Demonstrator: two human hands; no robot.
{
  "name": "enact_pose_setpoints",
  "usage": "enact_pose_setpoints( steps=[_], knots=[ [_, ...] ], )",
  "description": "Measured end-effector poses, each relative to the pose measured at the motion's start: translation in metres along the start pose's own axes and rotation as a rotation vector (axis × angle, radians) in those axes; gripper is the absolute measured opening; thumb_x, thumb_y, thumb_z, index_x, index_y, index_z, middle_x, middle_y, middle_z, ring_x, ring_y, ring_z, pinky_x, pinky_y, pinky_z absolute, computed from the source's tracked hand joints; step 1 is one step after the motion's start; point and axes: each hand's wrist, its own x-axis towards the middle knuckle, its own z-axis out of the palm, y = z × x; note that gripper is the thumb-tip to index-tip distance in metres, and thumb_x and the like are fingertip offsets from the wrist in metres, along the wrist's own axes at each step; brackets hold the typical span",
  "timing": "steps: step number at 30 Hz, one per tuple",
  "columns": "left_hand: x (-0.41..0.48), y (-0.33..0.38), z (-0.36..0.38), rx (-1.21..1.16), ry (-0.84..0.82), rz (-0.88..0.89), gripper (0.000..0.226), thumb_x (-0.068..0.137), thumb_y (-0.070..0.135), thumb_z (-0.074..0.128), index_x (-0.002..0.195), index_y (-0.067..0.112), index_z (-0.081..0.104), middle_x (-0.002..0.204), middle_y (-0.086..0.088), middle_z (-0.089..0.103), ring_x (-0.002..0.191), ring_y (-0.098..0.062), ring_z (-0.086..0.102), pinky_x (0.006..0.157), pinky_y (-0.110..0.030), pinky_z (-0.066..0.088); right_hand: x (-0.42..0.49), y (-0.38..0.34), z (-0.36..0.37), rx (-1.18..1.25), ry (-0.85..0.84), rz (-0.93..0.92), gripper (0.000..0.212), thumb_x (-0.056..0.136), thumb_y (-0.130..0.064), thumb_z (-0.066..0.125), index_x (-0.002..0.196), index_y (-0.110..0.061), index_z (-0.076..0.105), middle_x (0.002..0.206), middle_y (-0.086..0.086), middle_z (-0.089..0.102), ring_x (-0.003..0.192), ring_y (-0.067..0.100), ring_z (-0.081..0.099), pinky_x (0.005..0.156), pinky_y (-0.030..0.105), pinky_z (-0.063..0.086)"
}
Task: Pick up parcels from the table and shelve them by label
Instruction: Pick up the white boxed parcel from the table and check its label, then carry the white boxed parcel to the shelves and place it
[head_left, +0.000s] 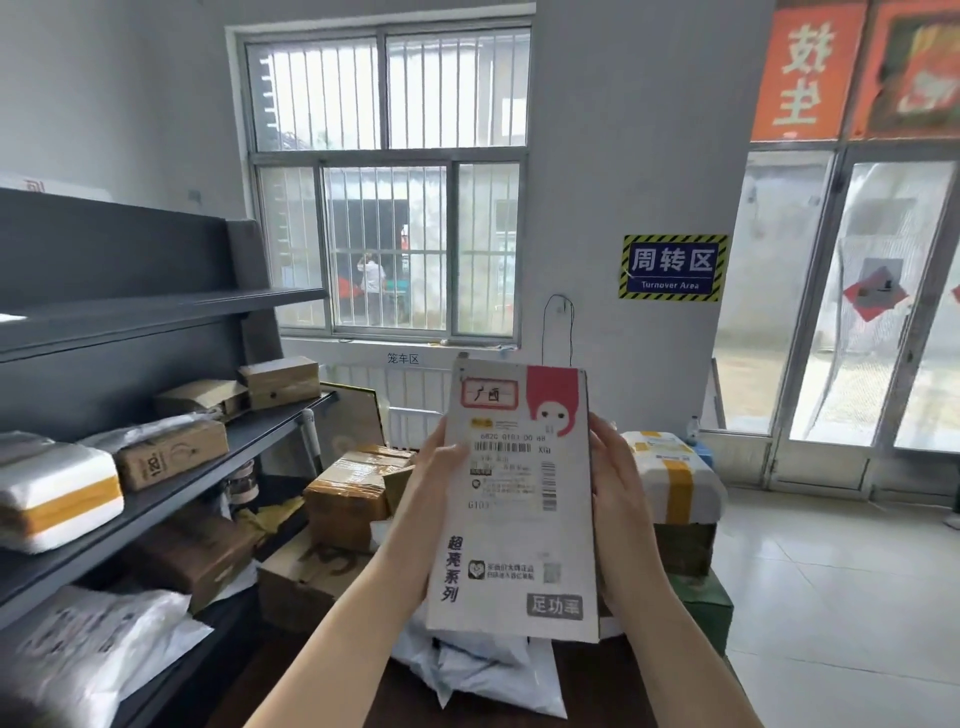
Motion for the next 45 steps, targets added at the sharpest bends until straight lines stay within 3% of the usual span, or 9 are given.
enact_pose_setpoints(
  steps=[3,7,12,16,21,26,29,40,45],
  knots=[
    [-0.009,0.007,0.004,0.0,-0.002,0.099,0.069,0.065,0.021,0.062,0.132,0.006,0.05,0.099,-0.012,0.075,0.083,-0.027,0.073,0.061,-0.035,0.058,-0.003,-0.014,0.012,0.201,-0.11,-0.011,0.046,0.105,-0.027,0.038,0.149,-0.015,0.043,0.129,-0.001,0.068,0.114,0.011,0.069,0.083,0.027,0.06],
    [-0.008,0.023,0.001,0.048,0.02,0.192,0.045,0.083,0.005,0.051,0.128,0.007,0.049,0.069,0.008,0.079,0.061,-0.004,0.075,0.05,-0.017,0.056,-0.008,-0.034,0.025,0.195,-0.183,-0.043,0.059,0.097,-0.031,0.04,0.154,-0.02,0.035,0.147,0.009,0.056,0.127,0.023,0.062,0.093,0.034,0.059],
    [-0.033,0.039,0.0,0.113,0.001,0.22,0.038,0.084,0.024,0.051,0.119,0.033,0.063,0.102,0.0,0.08,0.088,-0.019,0.076,0.067,-0.031,0.06,-0.018,-0.053,0.037,0.198,-0.186,-0.08,0.06,0.097,-0.029,0.042,0.155,-0.023,0.032,0.151,0.011,0.052,0.13,0.027,0.059,0.101,0.043,0.055],
    [-0.053,0.052,0.004,0.109,-0.007,0.272,0.043,0.099,0.017,0.048,0.135,0.038,0.056,0.125,-0.009,0.072,0.107,-0.03,0.072,0.081,-0.043,0.061,-0.032,-0.068,0.042,0.203,-0.207,-0.071,0.062,0.096,-0.034,0.043,0.156,-0.027,0.029,0.151,0.009,0.052,0.129,0.027,0.06,0.101,0.043,0.055],
    [-0.085,0.075,0.014,0.093,0.003,0.339,0.046,0.101,0.013,0.048,0.134,0.044,0.053,0.131,-0.005,0.07,0.112,-0.028,0.07,0.086,-0.041,0.06,-0.051,-0.093,0.043,0.229,-0.209,-0.13,0.06,0.096,-0.031,0.045,0.155,-0.028,0.033,0.149,0.007,0.056,0.128,0.027,0.061,0.102,0.047,0.054],
    [-0.124,0.103,0.023,0.051,-0.047,0.382,0.05,0.099,0.017,0.049,0.146,0.033,0.046,0.136,-0.014,0.065,0.12,-0.036,0.064,0.097,-0.057,0.052,-0.071,-0.128,0.049,0.311,-0.26,-0.213,0.065,0.091,-0.026,0.045,0.155,-0.025,0.033,0.15,0.008,0.054,0.127,0.03,0.061,0.093,0.042,0.06],
    [-0.151,0.12,0.031,0.094,-0.039,0.437,0.05,0.098,0.017,0.049,0.146,0.032,0.047,0.133,-0.013,0.067,0.118,-0.037,0.065,0.094,-0.054,0.055,-0.088,-0.151,0.052,0.391,-0.331,-0.21,0.066,0.09,-0.025,0.043,0.155,-0.025,0.032,0.15,0.01,0.053,0.127,0.032,0.06,0.091,0.043,0.06],
    [-0.325,0.147,0.057,0.166,0.243,0.494,0.051,0.101,0.017,0.046,0.15,0.031,0.042,0.138,-0.016,0.063,0.125,-0.039,0.06,0.102,-0.059,0.047,-0.201,-0.206,0.068,0.603,-0.633,-0.068,0.057,0.097,-0.021,0.043,0.153,-0.023,0.039,0.146,0.016,0.057,0.128,0.043,0.059,0.101,0.066,0.049],
    [-0.438,0.164,0.061,0.227,0.455,0.534,0.04,0.101,0.02,0.045,0.133,0.04,0.058,0.125,-0.008,0.073,0.114,-0.027,0.07,0.089,-0.045,0.059,-0.289,-0.226,0.092,0.753,-0.793,0.09,0.06,0.095,-0.023,0.047,0.154,-0.026,0.038,0.145,0.013,0.059,0.126,0.039,0.062,0.097,0.058,0.055]
  ],
)
